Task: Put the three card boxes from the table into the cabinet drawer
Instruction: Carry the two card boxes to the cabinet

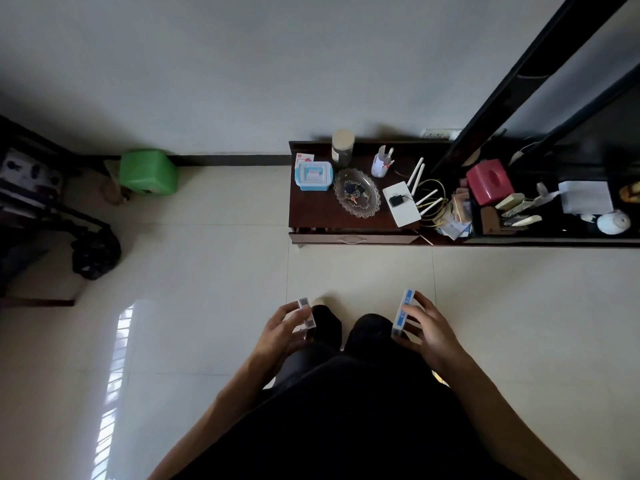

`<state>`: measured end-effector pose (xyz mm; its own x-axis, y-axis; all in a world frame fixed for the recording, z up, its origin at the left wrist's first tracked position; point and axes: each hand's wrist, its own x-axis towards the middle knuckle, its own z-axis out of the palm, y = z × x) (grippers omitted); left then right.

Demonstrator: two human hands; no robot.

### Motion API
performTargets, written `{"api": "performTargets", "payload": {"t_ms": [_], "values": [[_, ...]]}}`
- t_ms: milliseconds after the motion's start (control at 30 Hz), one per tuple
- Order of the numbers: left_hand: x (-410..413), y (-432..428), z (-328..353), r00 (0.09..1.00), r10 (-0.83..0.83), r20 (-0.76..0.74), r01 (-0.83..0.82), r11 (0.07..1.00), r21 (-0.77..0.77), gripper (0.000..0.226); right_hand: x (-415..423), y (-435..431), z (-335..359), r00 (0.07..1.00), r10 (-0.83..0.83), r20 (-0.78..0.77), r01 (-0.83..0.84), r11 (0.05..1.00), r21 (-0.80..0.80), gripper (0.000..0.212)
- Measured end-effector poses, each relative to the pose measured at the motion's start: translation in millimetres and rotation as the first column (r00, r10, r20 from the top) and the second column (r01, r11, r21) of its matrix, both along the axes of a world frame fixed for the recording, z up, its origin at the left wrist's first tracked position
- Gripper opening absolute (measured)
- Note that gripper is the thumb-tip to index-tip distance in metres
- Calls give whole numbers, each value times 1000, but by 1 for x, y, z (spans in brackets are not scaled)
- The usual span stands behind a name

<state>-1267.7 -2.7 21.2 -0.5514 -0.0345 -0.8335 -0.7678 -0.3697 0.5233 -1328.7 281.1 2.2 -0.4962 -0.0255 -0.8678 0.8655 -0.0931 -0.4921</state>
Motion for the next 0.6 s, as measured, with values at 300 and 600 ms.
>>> {"api": "performTargets", "payload": {"t_ms": [300, 600], "values": [[-93, -17, -20, 999, -41, -19, 42, 998, 36, 42, -84, -29, -10, 999, 15, 34, -14, 999, -33, 47], [-186, -16, -75, 895, -442, 61, 379, 682, -626, 60, -204, -51, -63, 945, 325, -30, -319, 939, 129, 58]]}}
